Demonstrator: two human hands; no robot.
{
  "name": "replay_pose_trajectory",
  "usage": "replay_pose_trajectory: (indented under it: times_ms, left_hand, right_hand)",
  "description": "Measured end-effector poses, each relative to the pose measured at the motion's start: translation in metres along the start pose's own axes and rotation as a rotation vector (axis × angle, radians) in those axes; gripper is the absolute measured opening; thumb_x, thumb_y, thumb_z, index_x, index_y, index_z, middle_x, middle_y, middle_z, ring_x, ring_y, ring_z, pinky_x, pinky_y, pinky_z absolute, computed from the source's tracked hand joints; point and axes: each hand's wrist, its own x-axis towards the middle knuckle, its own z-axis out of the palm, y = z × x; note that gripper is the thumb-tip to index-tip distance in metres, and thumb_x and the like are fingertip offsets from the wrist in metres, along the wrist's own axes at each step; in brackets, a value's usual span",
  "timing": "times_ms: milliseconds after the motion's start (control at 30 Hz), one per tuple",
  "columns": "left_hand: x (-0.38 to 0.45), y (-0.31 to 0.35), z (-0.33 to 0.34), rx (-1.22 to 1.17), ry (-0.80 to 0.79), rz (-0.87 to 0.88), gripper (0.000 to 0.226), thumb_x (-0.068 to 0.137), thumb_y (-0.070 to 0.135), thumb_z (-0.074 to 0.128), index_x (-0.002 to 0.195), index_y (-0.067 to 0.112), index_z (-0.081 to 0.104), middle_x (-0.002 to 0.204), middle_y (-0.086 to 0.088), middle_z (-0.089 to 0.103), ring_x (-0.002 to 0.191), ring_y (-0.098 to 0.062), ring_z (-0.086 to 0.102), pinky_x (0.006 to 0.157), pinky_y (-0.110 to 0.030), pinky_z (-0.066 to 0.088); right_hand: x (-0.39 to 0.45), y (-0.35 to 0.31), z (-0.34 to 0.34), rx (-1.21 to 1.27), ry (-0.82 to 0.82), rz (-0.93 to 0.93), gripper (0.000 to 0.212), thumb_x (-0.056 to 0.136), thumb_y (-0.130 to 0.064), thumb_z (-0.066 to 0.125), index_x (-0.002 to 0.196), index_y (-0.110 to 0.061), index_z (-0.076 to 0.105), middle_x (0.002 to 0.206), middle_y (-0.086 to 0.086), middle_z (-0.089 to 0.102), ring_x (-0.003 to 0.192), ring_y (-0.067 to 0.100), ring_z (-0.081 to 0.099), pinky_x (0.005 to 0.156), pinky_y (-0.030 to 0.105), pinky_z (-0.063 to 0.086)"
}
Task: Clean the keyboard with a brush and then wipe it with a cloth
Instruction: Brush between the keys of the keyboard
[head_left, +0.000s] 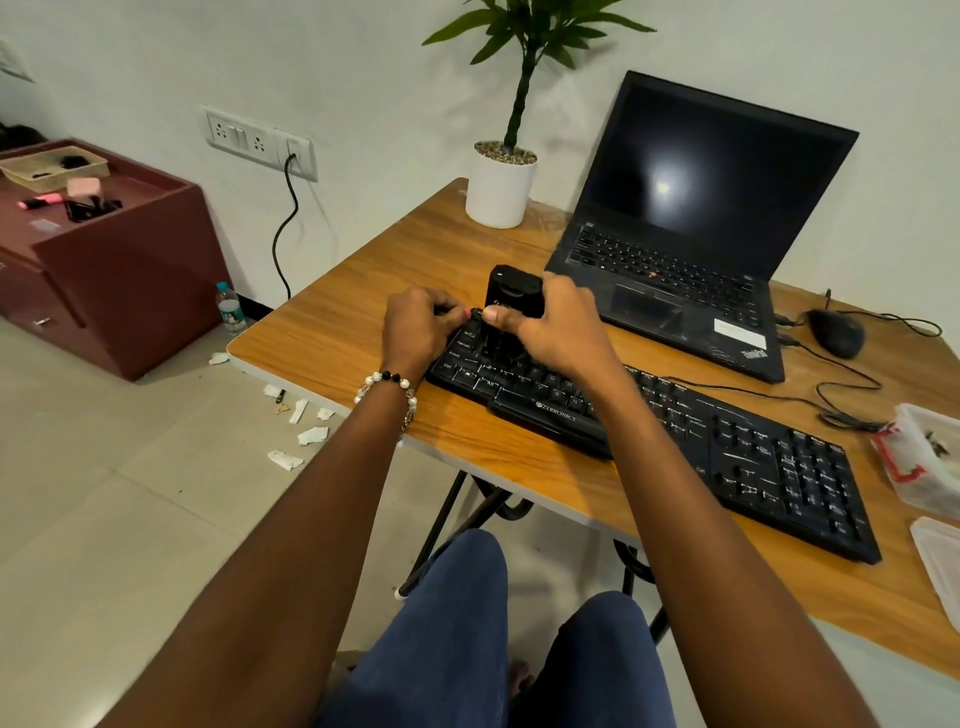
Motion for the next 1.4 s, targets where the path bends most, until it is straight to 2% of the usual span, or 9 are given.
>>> replay_pose_trajectory:
  times_ms: [133,300,433,533,767,933,1133,1233,1400]
  left_hand:
    - [0.0,0.001,-0.001,-0.003,0.0,-0.003,0.017,0.084,0.019,0.073,0.095,0.007,0.076,0.093,-0.007,0.074,0.077,-0.007,0.062,0.07,-0.018,0.048]
    - [-0.001,0.001,-0.001,-0.015,-0.001,-0.007,0.013,0.084,0.018,0.073,0.092,0.008,0.076,0.092,-0.006,0.074,0.08,-0.011,0.066,0.073,-0.022,0.051]
    - [-0.002,0.002,-0.003,0.028,0.0,0.012,0.016,0.086,0.016,0.071,0.098,0.007,0.075,0.097,-0.008,0.074,0.081,-0.009,0.063,0.073,-0.021,0.049]
    - [-0.002,0.003,-0.004,0.062,-0.001,0.011,0.018,0.088,0.011,0.067,0.103,0.006,0.074,0.101,-0.011,0.073,0.086,-0.012,0.063,0.074,-0.02,0.047]
    - [-0.003,0.003,-0.003,0.017,-0.001,0.008,0.013,0.085,0.014,0.071,0.095,0.008,0.076,0.093,-0.006,0.074,0.08,-0.009,0.064,0.071,-0.018,0.046]
    - [-0.005,0.006,-0.005,0.041,0.002,0.017,0.018,0.086,0.012,0.069,0.102,0.005,0.074,0.099,-0.011,0.073,0.083,-0.009,0.06,0.074,-0.022,0.048]
    - [-0.005,0.005,-0.004,-0.011,-0.003,-0.002,0.013,0.084,0.017,0.073,0.094,0.009,0.076,0.092,-0.005,0.074,0.077,-0.006,0.063,0.063,-0.003,0.04]
    - [-0.005,0.006,-0.004,0.017,-0.002,0.01,0.017,0.085,0.017,0.072,0.099,0.007,0.075,0.095,-0.008,0.074,0.078,-0.006,0.061,0.067,-0.012,0.044]
    - [-0.005,0.007,-0.005,0.044,0.01,0.004,0.016,0.087,0.011,0.068,0.099,0.005,0.075,0.097,-0.012,0.074,0.079,-0.01,0.061,0.07,-0.022,0.049]
  right_hand:
    - [0.0,-0.005,-0.008,0.165,-0.078,0.053,0.041,0.08,-0.038,0.077,0.108,-0.012,0.062,0.098,0.001,0.067,0.084,0.01,0.063,0.057,0.02,0.044]
    - [0.003,-0.008,-0.006,0.211,0.061,0.007,0.037,0.084,-0.035,0.074,0.11,-0.012,0.064,0.096,-0.006,0.065,0.078,-0.004,0.055,0.053,0.005,0.039]
    - [0.004,-0.007,0.009,0.107,0.023,0.007,0.044,0.081,-0.042,0.075,0.108,-0.01,0.06,0.103,0.004,0.066,0.09,0.017,0.063,0.061,0.021,0.048]
    - [0.005,-0.01,0.006,0.123,-0.068,0.046,0.044,0.079,-0.043,0.076,0.105,-0.012,0.059,0.102,0.004,0.066,0.09,0.018,0.064,0.072,0.032,0.055]
    - [0.008,-0.01,0.006,0.132,0.036,0.006,0.041,0.081,-0.04,0.075,0.107,-0.011,0.061,0.103,0.006,0.067,0.095,0.019,0.062,0.066,0.023,0.048]
    - [0.008,-0.015,0.001,0.032,-0.102,0.001,0.042,0.081,-0.039,0.076,0.102,-0.009,0.057,0.098,0.005,0.064,0.085,0.018,0.062,0.061,0.026,0.048]
    - [0.012,-0.005,0.002,0.068,0.027,-0.015,0.042,0.082,-0.04,0.075,0.107,-0.01,0.061,0.101,0.005,0.066,0.092,0.018,0.063,0.059,0.02,0.044]
    - [0.011,-0.004,0.005,0.06,-0.054,0.0,0.045,0.08,-0.042,0.076,0.105,-0.009,0.06,0.099,0.008,0.065,0.089,0.021,0.064,0.055,0.023,0.043]
    - [0.011,-0.012,0.001,0.226,-0.077,0.032,0.047,0.078,-0.043,0.077,0.104,-0.007,0.061,0.101,0.008,0.069,0.093,0.022,0.067,0.075,0.038,0.056]
